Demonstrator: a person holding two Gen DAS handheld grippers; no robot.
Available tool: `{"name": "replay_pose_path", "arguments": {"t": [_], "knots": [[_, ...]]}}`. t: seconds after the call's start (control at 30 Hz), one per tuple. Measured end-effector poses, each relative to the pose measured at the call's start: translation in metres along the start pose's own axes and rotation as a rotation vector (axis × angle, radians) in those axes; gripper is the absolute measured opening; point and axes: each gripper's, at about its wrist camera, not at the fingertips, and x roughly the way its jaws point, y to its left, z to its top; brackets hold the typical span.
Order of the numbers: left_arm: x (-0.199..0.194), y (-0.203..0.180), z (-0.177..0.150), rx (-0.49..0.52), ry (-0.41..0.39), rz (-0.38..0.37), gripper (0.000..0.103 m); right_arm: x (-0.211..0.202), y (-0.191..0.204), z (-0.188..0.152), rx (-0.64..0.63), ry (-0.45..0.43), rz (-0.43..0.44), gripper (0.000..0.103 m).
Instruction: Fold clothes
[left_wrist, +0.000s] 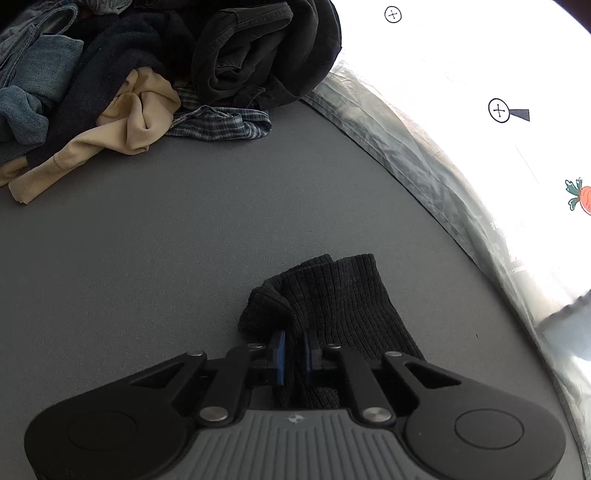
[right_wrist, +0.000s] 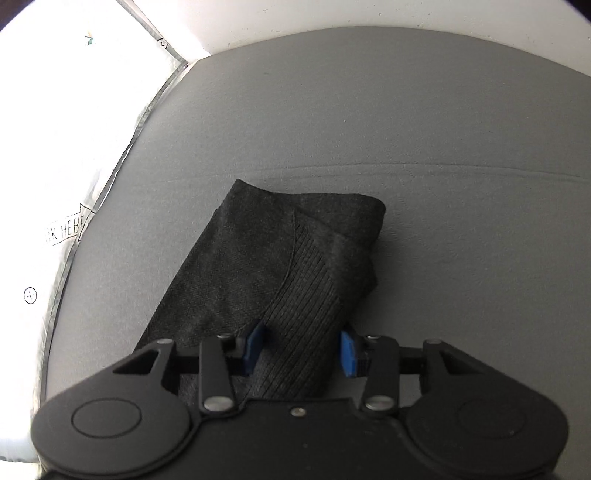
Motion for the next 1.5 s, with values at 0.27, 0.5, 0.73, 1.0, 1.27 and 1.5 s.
{"name": "replay_pose_path", "arguments": {"t": [0.27,0.5,0.73,1.0,1.27,1.5], "knots": [[-0.053,0.065,-0.018,0.039,0.014,-0.027,0.008,-0.024,-0.037,0.035,0.04,-0.074,0.119,0.01],[-0.115,0.139,-0.087,0.114,0.083,-0.003,0.009,-0.019,-0.052,0.064,-0.038,-0.099,0.07,0.011],[-0.149,0.175,-0.095,0.239,-0.051,0.034,0.028,-0.049,0.003,0.015,-0.497,-0.206,-0.083,0.057],[-0.136,0.123,-0.082,0.582,-0.181,-0.123,0.056,-0.07,0.041,-0.078,-0.758,-0.104,0.123,0.102],[-0.1,0.108,-0.097,0.825,-0.157,-0.112,0.056,-0.085,0.038,-0.133,-0.776,-0.018,0.18,0.102],[-0.102,0.108,-0.102,0.858,-0.123,-0.176,0.018,-0.087,0.023,-0.147,-0.724,0.009,0.145,0.102]]}}
